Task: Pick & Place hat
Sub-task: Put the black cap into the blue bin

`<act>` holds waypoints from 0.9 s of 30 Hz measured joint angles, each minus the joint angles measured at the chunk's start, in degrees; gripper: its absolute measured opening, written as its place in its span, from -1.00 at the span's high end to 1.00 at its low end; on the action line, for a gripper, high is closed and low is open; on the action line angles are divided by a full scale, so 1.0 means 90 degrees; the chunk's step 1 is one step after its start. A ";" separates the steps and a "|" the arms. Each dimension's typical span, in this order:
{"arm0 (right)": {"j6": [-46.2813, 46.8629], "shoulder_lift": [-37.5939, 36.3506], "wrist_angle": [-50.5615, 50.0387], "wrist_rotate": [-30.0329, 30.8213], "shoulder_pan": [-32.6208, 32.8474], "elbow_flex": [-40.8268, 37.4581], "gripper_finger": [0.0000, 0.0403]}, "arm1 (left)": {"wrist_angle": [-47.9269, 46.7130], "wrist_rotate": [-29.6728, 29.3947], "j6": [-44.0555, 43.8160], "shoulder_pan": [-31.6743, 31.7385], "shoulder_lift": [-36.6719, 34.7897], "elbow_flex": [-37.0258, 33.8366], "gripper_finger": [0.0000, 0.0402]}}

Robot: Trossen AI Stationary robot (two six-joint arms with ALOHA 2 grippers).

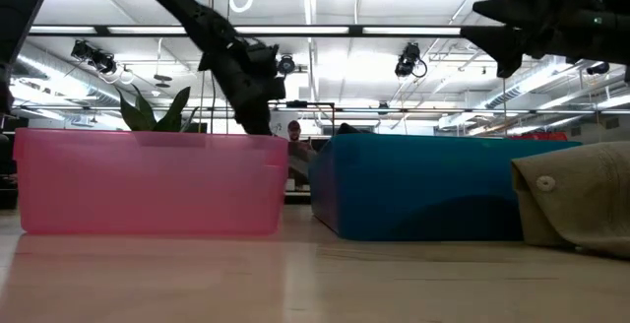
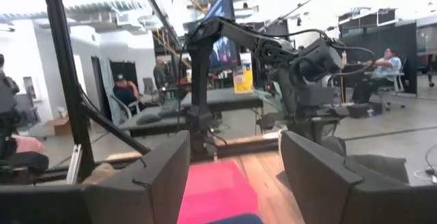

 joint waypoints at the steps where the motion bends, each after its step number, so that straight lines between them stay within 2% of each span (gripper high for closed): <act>1: 0.0095 0.0000 0.0083 0.0000 0.0000 0.0000 -0.17 | -0.0156 -0.0094 0.0042 -0.0102 0.0000 0.0123 0.98; 5: 0.0492 -0.0002 0.0226 -0.0009 0.0000 0.0000 -0.17 | -0.0727 -0.0196 0.0067 -0.0491 -0.0003 0.0616 0.98; 11: 0.0144 0.0029 0.0770 -0.0287 0.0003 0.0000 -0.17 | -0.1539 -0.0541 -0.0386 -0.1043 -0.0007 0.1184 0.98; 15: -0.0188 0.0113 0.1105 -0.0286 0.0002 0.0000 -0.17 | -0.1871 -0.1150 -0.0549 -0.1478 -0.0007 0.1508 0.98; 19: -0.0489 0.0323 0.1081 0.0075 0.0000 0.0009 -0.17 | -0.2251 -0.1615 -0.0720 -0.1914 -0.0007 0.1888 0.98; 24: -0.0678 0.0965 0.0163 0.0602 0.0003 0.0535 -0.17 | -0.2434 -0.2027 -0.0730 -0.2488 -0.0010 0.2371 0.98; 27: -0.1052 0.1493 -0.0640 0.0562 0.0007 0.1146 -0.17 | -0.2435 -0.2355 -0.0740 -0.2741 -0.0012 0.2651 0.98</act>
